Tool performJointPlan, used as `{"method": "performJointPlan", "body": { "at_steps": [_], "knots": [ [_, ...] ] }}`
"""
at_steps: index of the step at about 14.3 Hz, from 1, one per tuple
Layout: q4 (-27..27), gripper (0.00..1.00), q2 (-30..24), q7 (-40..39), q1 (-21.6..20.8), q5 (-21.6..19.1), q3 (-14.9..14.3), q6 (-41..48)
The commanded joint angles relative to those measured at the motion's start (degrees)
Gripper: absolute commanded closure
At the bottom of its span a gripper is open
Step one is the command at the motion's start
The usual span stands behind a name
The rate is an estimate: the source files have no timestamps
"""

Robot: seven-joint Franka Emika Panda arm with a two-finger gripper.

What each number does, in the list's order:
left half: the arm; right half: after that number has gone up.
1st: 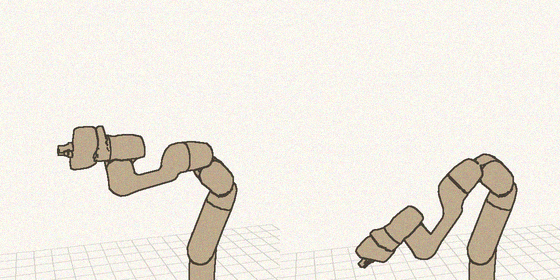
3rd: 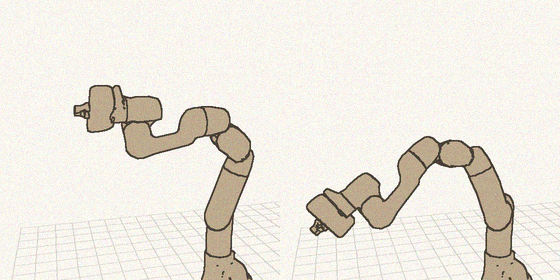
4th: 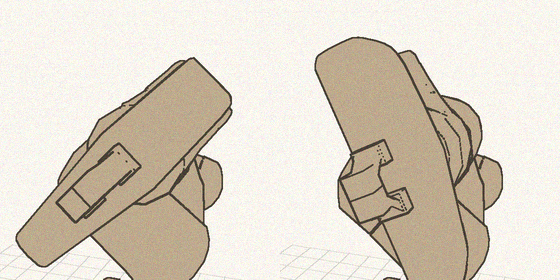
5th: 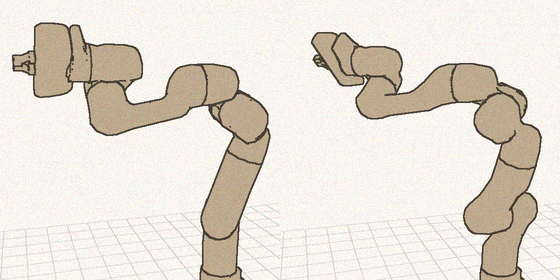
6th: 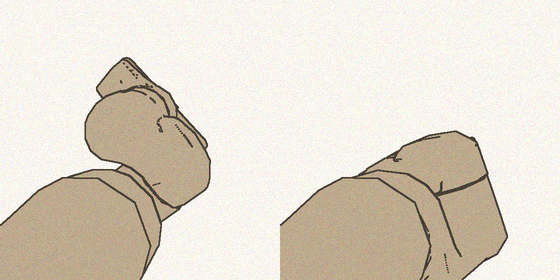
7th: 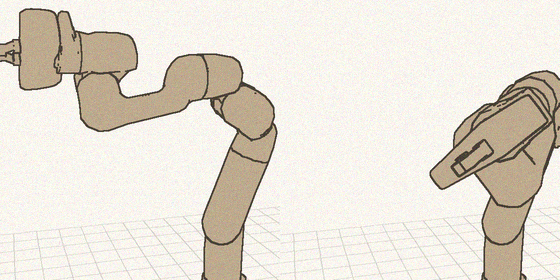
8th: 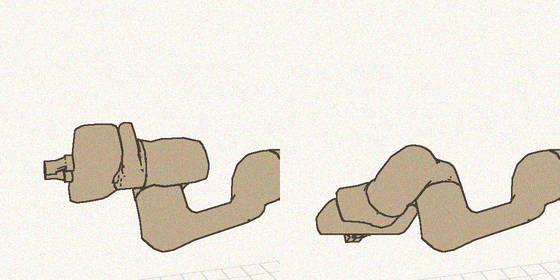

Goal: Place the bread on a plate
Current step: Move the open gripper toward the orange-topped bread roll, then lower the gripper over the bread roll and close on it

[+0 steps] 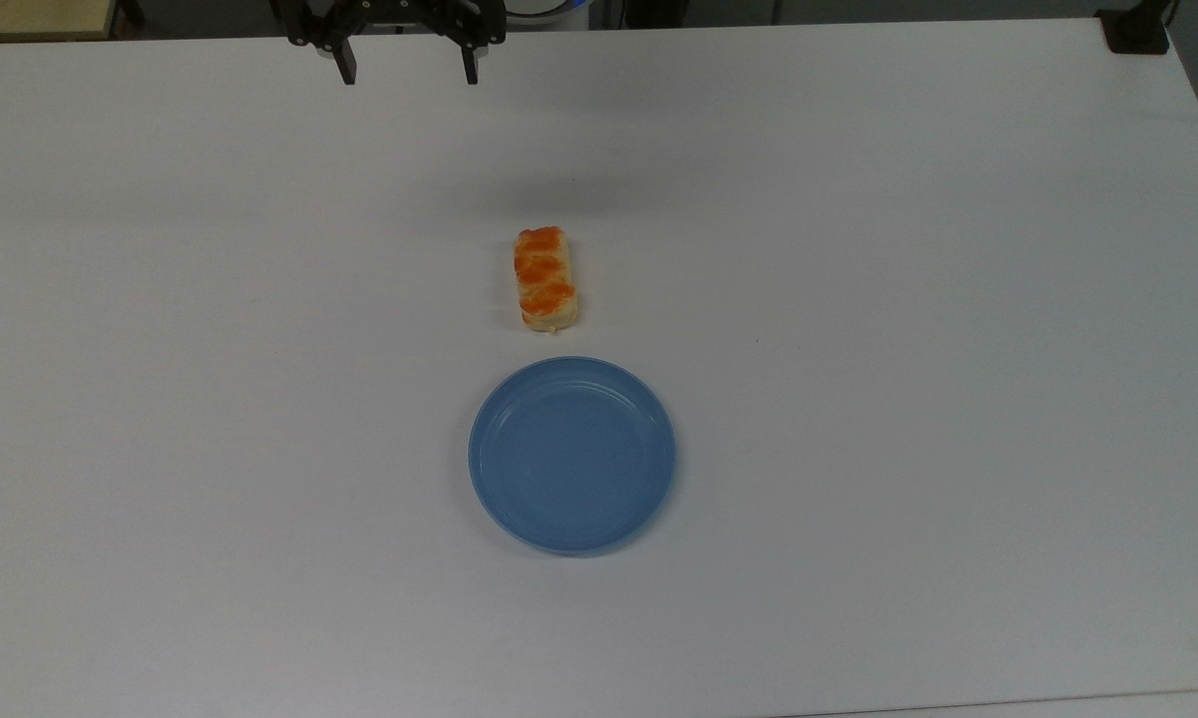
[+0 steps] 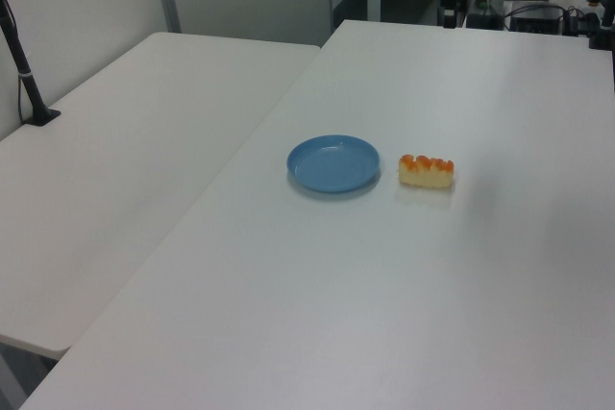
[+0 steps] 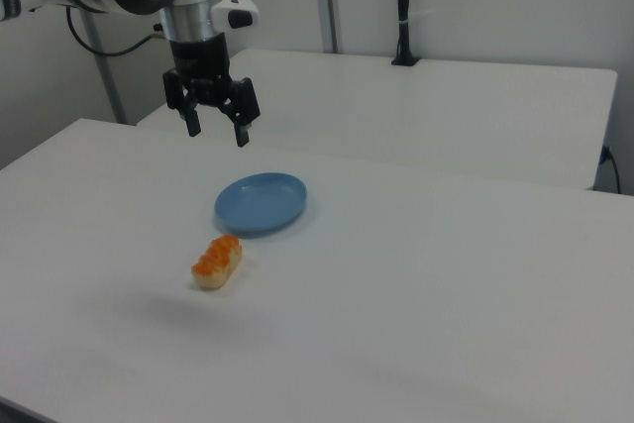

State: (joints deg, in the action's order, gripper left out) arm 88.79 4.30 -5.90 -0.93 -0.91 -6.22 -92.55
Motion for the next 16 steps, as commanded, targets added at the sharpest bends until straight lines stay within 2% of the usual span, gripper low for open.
{"method": "performJointPlan", "body": {
  "at_steps": [1, 10, 12, 16],
  "knots": [
    [0.0, 0.00, -0.2, -1.2, -0.3, 0.4, -1.1, 1.3],
    [0.4, 0.00, 0.7, -0.7, -1.0, 0.2, -0.3, 1.1],
    [0.9, 0.00, 1.0, -0.6, -2.7, 0.3, -0.1, 0.7],
    [1.8, 0.00, 1.4, -0.7, -3.5, 0.6, -0.1, -0.2]
  ]
}}
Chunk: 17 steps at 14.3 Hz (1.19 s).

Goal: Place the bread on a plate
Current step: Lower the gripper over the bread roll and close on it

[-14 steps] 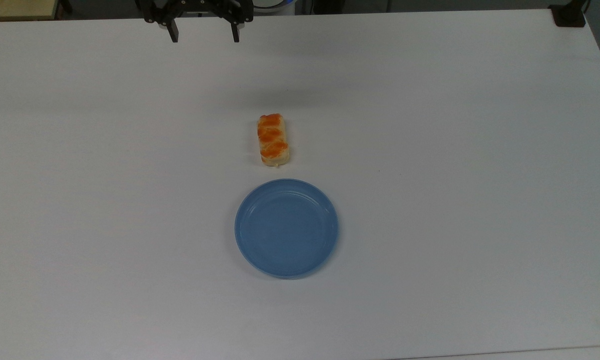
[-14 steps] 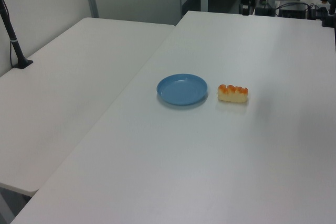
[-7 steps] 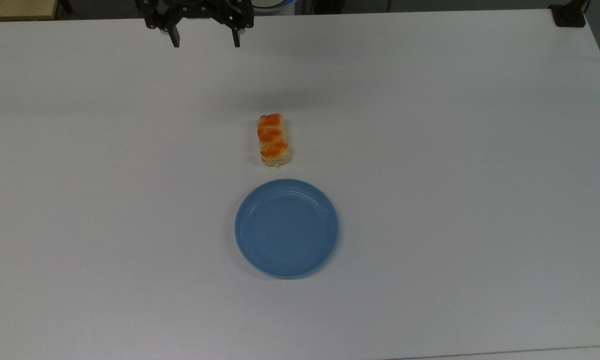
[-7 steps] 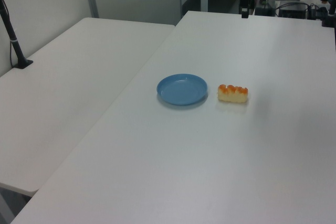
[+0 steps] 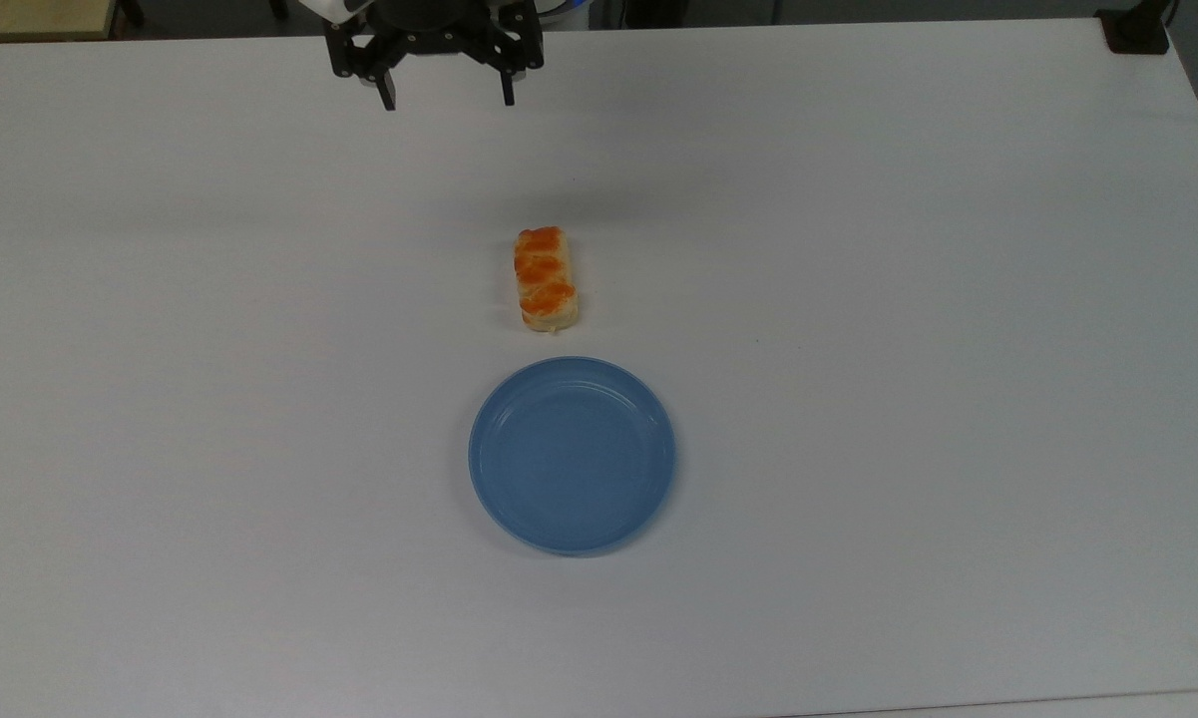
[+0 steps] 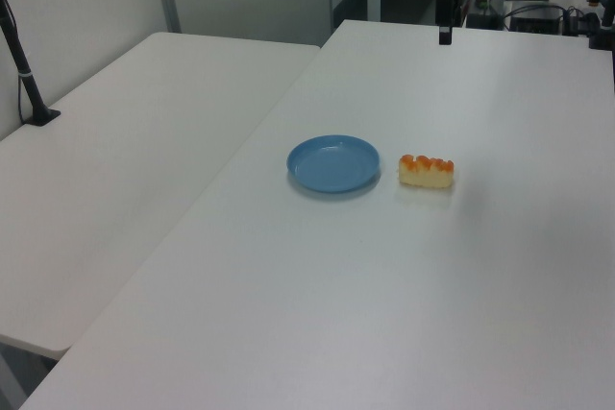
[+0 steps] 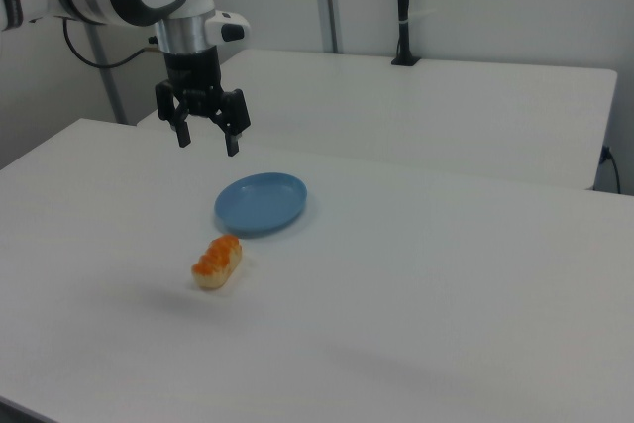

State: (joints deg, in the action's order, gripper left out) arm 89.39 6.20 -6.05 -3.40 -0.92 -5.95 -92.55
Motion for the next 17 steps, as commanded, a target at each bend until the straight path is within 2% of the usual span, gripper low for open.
{"method": "performJointPlan", "body": {
  "at_steps": [1, 6, 10, 12, 13, 17],
  "knots": [
    [2.1, 0.00, -0.5, -0.5, -1.2, 0.6, -0.4, -1.1],
    [9.0, 0.00, 0.0, -1.0, -4.9, 0.9, -0.5, -10.1],
    [17.1, 0.00, 2.4, -1.1, -7.3, 2.0, -0.4, -20.4],
    [17.3, 0.00, 5.0, -0.7, -8.4, 2.0, -0.5, -21.4],
    [16.5, 0.00, 8.1, -0.4, -9.2, 2.1, -0.5, -22.1],
    [16.8, 0.00, 12.9, -0.1, -9.1, 6.9, -0.6, -23.5]
  ]
}}
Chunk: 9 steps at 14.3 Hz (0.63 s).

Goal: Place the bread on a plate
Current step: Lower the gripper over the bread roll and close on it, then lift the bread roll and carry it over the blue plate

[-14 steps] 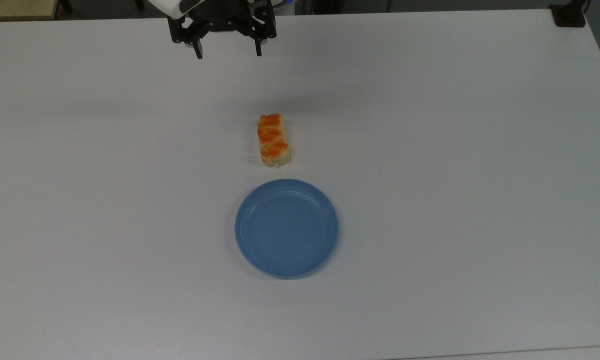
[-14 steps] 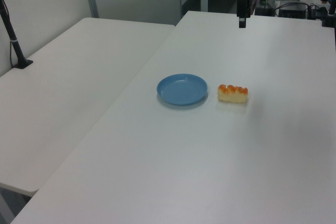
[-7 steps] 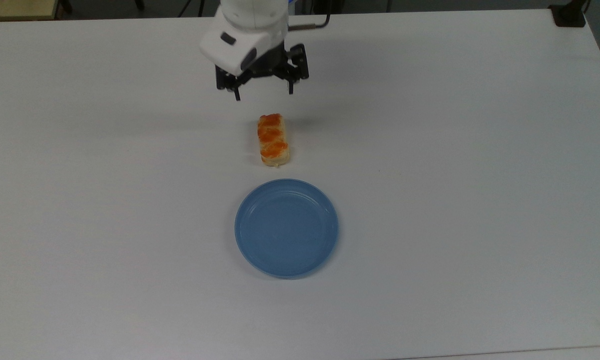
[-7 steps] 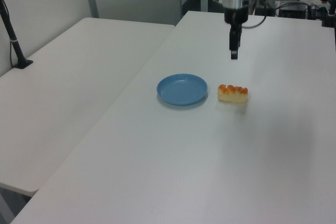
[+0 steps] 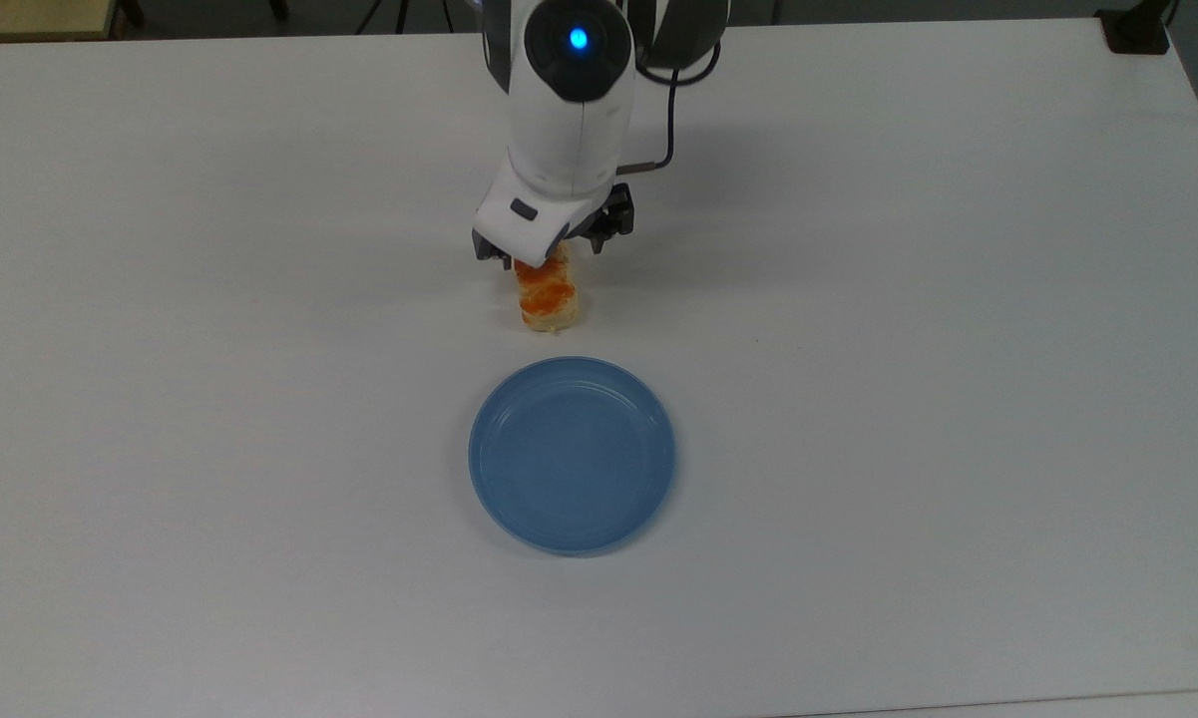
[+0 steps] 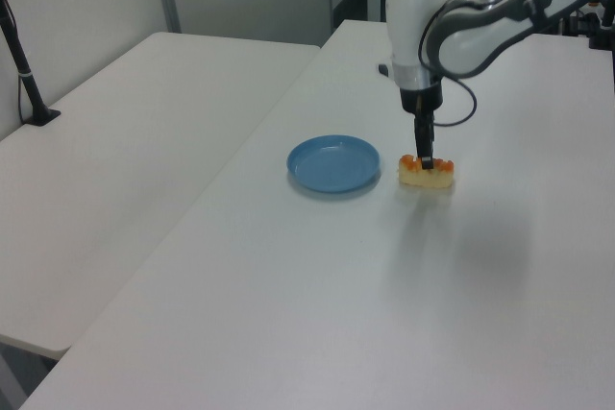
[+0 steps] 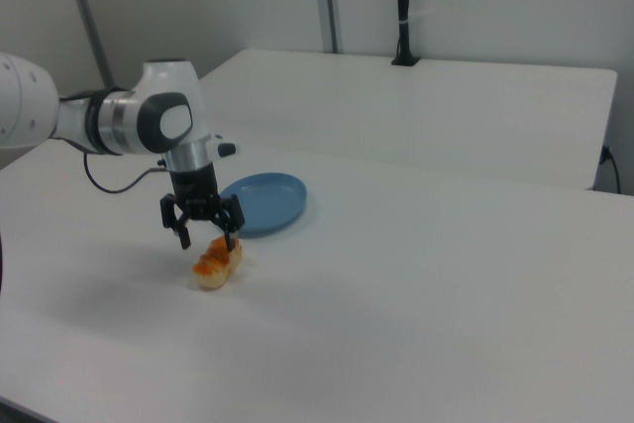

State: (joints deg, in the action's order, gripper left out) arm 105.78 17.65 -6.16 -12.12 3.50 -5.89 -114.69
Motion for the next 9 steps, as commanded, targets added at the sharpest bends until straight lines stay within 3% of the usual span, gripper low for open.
{"method": "performJointPlan", "body": {
  "at_steps": [1, 2, 4, 5, 7, 9],
  "knots": [
    [0.7, 0.00, 2.0, 0.0, -0.3, 3.5, -0.6, -1.3],
    [1.3, 0.00, 3.1, 0.0, -0.4, 4.6, -0.6, -1.3],
    [1.4, 0.11, 4.1, 0.0, -0.4, 4.9, -0.6, -1.4],
    [1.4, 0.20, 4.1, 0.0, -0.4, 4.9, -0.6, -1.4],
    [1.2, 0.53, 3.9, 0.1, -0.4, 4.9, -0.6, -1.2],
    [0.9, 0.61, 3.4, 0.1, -0.5, 4.8, -0.6, -1.1]
  ]
}}
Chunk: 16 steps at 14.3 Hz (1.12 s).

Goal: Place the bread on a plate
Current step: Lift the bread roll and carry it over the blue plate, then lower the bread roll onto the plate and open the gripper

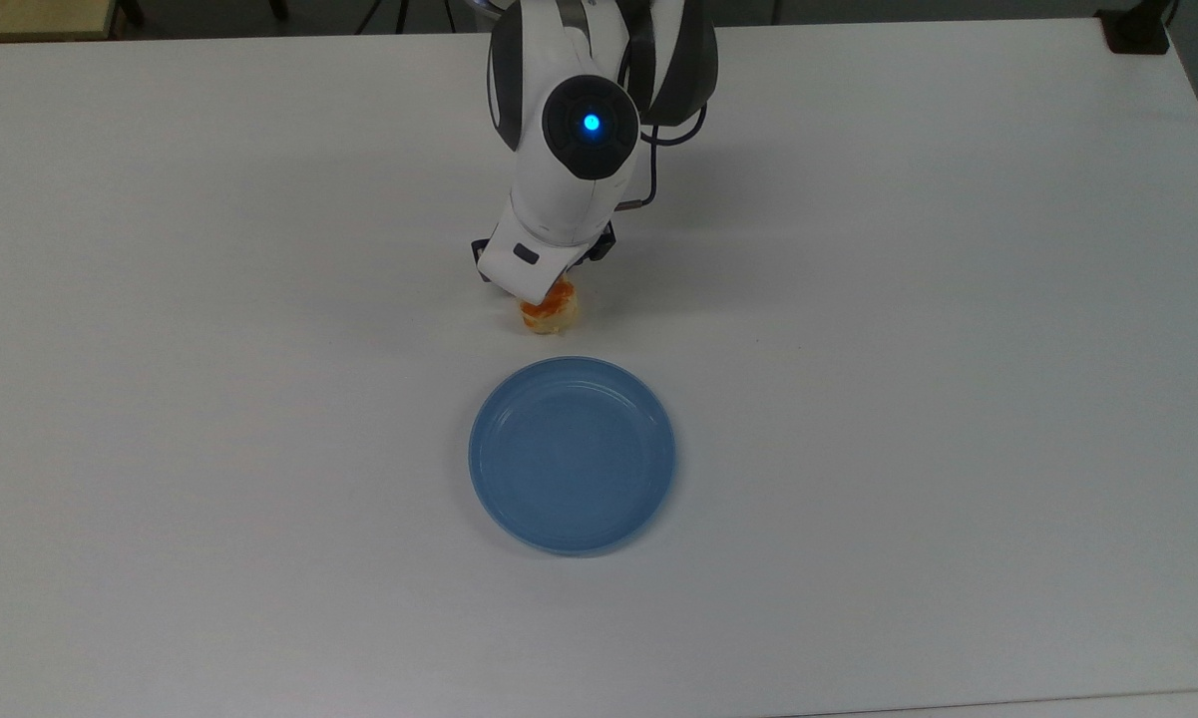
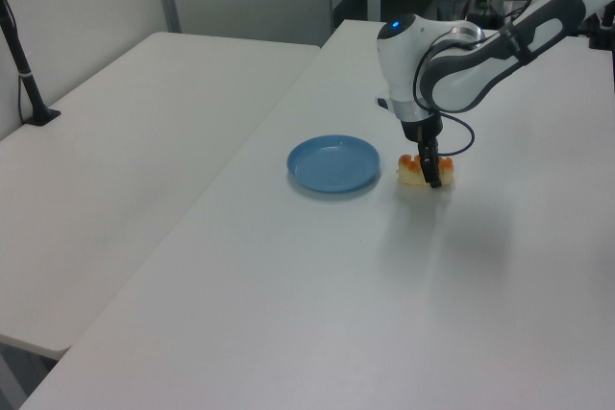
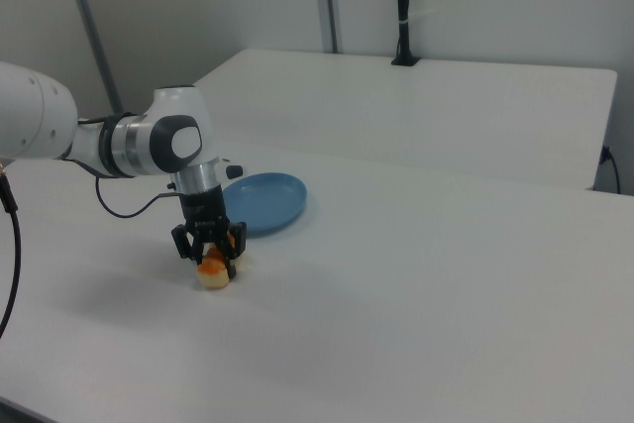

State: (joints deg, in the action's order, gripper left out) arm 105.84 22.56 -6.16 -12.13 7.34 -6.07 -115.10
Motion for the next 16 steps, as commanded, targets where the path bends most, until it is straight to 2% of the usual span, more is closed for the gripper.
{"method": "performJointPlan", "body": {
  "at_steps": [1, 5, 6, 7, 9, 11, 12, 16],
  "knots": [
    [0.6, 0.61, -2.0, 0.0, -0.4, 0.8, -0.3, -0.6],
    [-3.2, 0.60, -4.9, -0.2, 0.2, -0.7, -0.4, 0.5],
    [-4.9, 0.59, -4.7, -0.1, 0.3, -2.0, -0.6, 0.5],
    [-7.3, 0.58, -4.1, 0.1, 0.5, -4.9, -1.0, -0.2],
    [-12.2, 0.57, -0.9, 1.1, 0.7, -7.8, -1.0, -3.2],
    [-14.2, 0.56, 1.8, 4.0, 0.6, -7.7, -1.0, -6.7],
    [-16.6, 0.53, 4.5, 4.8, 0.5, -7.4, -1.0, -9.2],
    [-23.0, 0.48, 10.9, 5.3, 0.4, -7.0, -1.4, -10.1]
  ]
}}
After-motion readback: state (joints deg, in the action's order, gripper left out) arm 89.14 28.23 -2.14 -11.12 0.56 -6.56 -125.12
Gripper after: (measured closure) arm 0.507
